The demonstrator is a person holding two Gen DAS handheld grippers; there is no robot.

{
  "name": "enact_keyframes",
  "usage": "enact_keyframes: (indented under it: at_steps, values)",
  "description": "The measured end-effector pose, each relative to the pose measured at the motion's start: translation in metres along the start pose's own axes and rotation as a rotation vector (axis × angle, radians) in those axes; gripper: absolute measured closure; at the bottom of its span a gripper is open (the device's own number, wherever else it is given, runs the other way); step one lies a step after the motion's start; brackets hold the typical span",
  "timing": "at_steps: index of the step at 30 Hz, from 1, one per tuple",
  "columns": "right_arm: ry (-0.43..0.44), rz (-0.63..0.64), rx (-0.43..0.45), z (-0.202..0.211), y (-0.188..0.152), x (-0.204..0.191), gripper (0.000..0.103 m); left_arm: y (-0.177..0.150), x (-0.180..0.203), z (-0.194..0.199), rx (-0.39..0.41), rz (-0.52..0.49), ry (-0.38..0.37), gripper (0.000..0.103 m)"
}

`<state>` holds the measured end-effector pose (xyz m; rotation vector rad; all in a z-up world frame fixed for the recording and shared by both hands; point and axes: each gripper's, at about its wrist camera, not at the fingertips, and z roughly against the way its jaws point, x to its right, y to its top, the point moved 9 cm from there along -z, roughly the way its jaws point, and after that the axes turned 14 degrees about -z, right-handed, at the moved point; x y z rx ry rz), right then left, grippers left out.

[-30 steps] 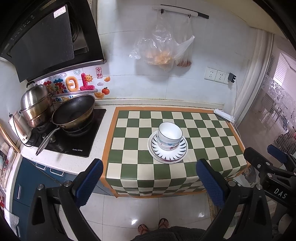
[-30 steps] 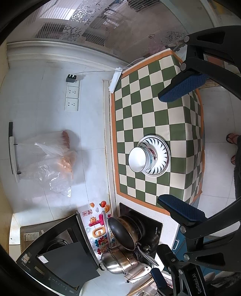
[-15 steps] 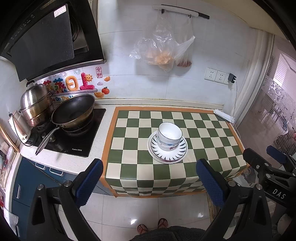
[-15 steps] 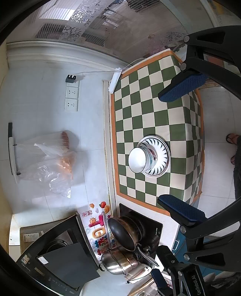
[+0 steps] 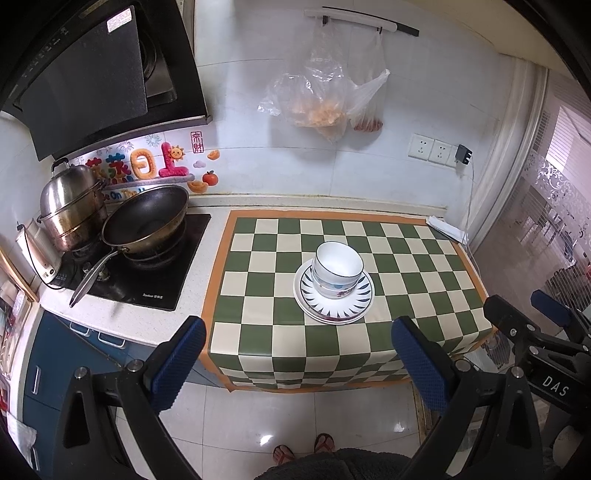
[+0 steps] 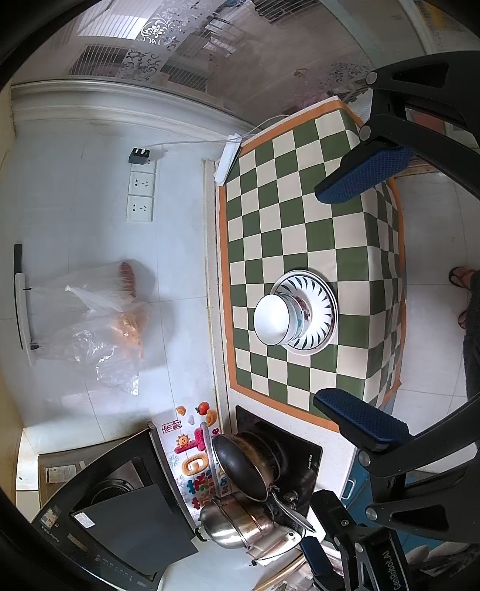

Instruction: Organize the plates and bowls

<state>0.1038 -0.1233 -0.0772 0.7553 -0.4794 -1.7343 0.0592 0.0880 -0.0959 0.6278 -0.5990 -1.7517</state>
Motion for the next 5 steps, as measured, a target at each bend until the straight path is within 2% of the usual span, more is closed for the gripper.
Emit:
enact_keyframes:
  at_steps: [5]
  values:
    - [-0.001,0.001,0.000,0.0004,-0.0037,-0.0011,0.001,0.0008,0.0013,0.0010,0.004,0.001,0.007,0.000]
